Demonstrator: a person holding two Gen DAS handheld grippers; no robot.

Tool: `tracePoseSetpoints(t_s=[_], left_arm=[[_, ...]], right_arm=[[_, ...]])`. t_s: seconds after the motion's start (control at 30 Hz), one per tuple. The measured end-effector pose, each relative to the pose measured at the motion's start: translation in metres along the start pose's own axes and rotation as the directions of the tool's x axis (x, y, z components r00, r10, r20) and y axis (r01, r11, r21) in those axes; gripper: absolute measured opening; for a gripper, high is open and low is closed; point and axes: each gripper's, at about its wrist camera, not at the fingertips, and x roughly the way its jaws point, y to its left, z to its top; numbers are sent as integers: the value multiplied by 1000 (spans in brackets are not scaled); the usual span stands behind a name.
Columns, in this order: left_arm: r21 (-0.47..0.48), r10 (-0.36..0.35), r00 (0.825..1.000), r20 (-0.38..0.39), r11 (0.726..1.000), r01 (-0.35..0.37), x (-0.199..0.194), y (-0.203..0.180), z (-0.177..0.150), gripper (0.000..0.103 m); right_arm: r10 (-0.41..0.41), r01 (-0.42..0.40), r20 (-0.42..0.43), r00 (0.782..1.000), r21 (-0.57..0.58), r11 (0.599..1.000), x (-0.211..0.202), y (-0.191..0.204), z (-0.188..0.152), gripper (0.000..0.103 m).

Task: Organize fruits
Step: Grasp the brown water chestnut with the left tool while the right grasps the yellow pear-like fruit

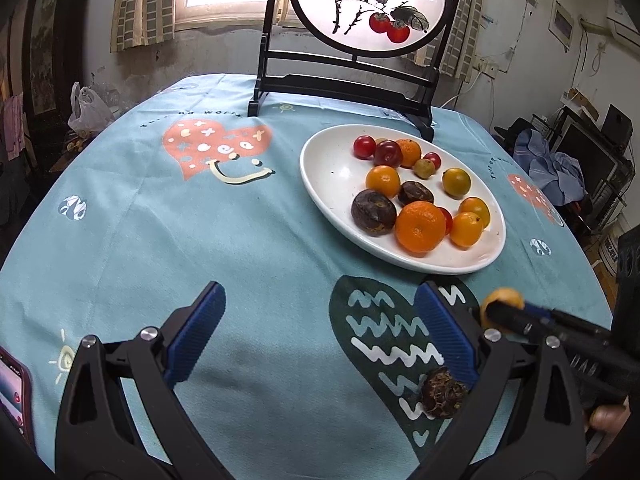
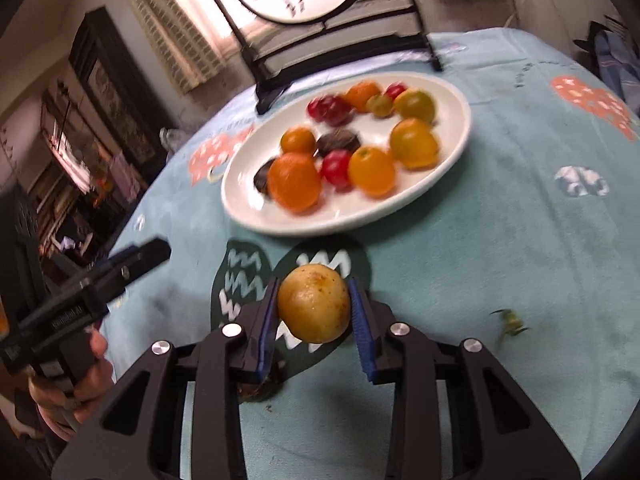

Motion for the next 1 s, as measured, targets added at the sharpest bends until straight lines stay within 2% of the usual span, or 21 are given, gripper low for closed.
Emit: tracePoseSetpoints(t_s=[0.07, 0.13, 0.2, 0.27, 0.33, 0.37, 0.43, 0.53, 0.67, 0.83, 1.0], left_arm=[[35, -44, 999, -18, 998, 45, 1, -8, -2, 98], [134, -122, 991, -59, 983, 129, 2, -27, -8, 98], [256, -177, 978, -113, 946, 201, 3, -51, -20, 97], [364, -176, 975, -133, 907, 213, 2, -71, -32, 97], [437, -169, 975, -145, 873, 217, 2, -85, -42, 91], [451, -172, 972, -159, 863, 227, 3, -88, -46, 89], [460, -176, 966, -191, 853, 246, 7, -90, -49, 77], [456, -159, 962, -220, 856, 245, 14, -88, -51, 70], [464, -137, 960, -245, 853, 240, 19, -89, -55, 65], [477, -136, 953, -271, 841, 256, 22, -90, -59, 46], [474, -136, 953, -269, 843, 254, 21, -90, -59, 45]], right_arm=[[-18, 18, 22, 1000, 25, 1000, -6, -7, 2, 34], [-25, 24, 21, 999, 46, 999, -6, -11, 3, 34], [-29, 28, 15, 999, 57, 998, -4, -13, 3, 34], [-30, 30, 10, 999, 54, 998, -3, -12, 4, 34], [-32, 31, 6, 999, 45, 998, -3, -12, 4, 34], [-31, 31, 5, 999, 44, 999, -3, -12, 4, 34], [-33, 33, 2, 999, 42, 999, -2, -11, 4, 34], [-35, 35, 0, 999, 44, 998, -2, -11, 3, 34], [-35, 35, -1, 999, 44, 998, -2, -11, 3, 34], [-37, 37, 0, 999, 48, 998, -2, -11, 3, 34], [-39, 39, 2, 999, 49, 998, -2, -12, 3, 34]])
